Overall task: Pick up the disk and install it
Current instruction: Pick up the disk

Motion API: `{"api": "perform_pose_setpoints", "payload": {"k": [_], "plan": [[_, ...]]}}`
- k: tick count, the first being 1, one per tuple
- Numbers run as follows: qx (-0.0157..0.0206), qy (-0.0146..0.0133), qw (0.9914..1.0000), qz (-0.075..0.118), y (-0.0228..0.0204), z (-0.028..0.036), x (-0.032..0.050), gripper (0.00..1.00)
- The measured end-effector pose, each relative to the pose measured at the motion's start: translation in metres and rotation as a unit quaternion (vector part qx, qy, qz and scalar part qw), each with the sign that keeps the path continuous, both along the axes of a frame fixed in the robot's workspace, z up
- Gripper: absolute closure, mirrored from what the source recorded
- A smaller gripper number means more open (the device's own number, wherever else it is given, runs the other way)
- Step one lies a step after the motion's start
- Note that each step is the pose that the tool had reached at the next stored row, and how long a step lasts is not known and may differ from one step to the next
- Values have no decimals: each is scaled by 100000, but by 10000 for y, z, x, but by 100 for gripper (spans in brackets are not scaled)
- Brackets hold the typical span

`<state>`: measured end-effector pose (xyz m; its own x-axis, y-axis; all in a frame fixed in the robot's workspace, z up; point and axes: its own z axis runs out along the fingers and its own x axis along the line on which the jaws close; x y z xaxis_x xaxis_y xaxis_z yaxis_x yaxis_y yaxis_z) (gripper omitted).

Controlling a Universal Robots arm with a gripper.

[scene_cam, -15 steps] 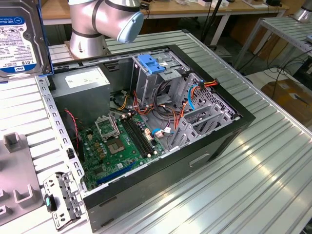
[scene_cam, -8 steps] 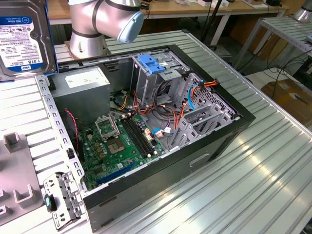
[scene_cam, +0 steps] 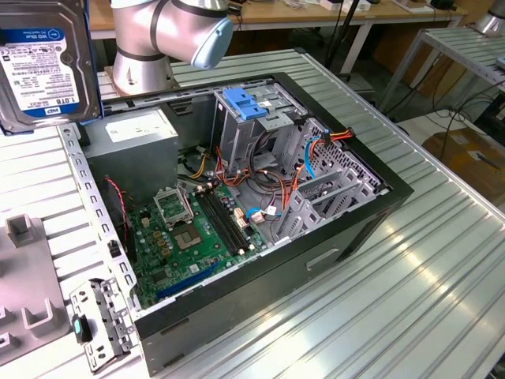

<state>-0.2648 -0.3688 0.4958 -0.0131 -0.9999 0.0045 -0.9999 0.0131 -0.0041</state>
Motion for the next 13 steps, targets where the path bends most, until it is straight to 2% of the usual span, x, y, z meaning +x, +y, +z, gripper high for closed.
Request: {"api": "perform_pose_setpoints", "payload": {"k": [3,6,9,13], "plan": [[4,-4,100000,1,-41,-2,27,63],[0,0,100000,5,-57,-3,105,63],[1,-2,100000,5,-65,-5,281,63],[0,0,100000,7,-70,-6,463,63]]}}
